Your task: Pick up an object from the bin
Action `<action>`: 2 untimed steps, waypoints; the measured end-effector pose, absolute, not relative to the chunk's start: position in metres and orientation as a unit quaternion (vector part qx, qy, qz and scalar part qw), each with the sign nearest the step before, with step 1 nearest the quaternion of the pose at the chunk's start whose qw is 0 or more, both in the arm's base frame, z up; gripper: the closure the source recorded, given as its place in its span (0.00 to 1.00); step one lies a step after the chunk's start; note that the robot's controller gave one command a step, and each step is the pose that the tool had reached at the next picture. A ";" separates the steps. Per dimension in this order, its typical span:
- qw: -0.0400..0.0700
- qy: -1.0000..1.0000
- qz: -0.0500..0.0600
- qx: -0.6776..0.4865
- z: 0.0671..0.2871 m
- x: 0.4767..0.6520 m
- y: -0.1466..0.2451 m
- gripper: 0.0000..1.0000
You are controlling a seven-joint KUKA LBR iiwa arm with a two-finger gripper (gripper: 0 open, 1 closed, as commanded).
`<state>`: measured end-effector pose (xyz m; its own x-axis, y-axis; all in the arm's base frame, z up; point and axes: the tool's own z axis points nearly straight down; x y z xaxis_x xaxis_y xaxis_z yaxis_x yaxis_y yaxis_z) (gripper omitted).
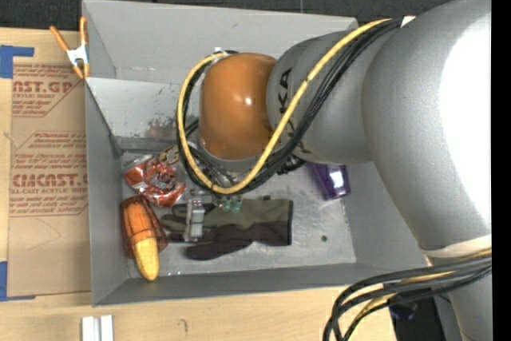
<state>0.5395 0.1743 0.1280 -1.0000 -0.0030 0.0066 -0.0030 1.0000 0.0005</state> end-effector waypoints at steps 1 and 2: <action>0.000 -1.000 -0.001 0.001 0.132 0.541 0.174 0.00; 0.001 -0.994 -0.001 -0.112 0.070 0.510 0.166 1.00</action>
Offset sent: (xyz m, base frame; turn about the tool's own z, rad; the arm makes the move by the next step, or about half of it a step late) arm -0.0285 -0.0089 -0.0580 0.2283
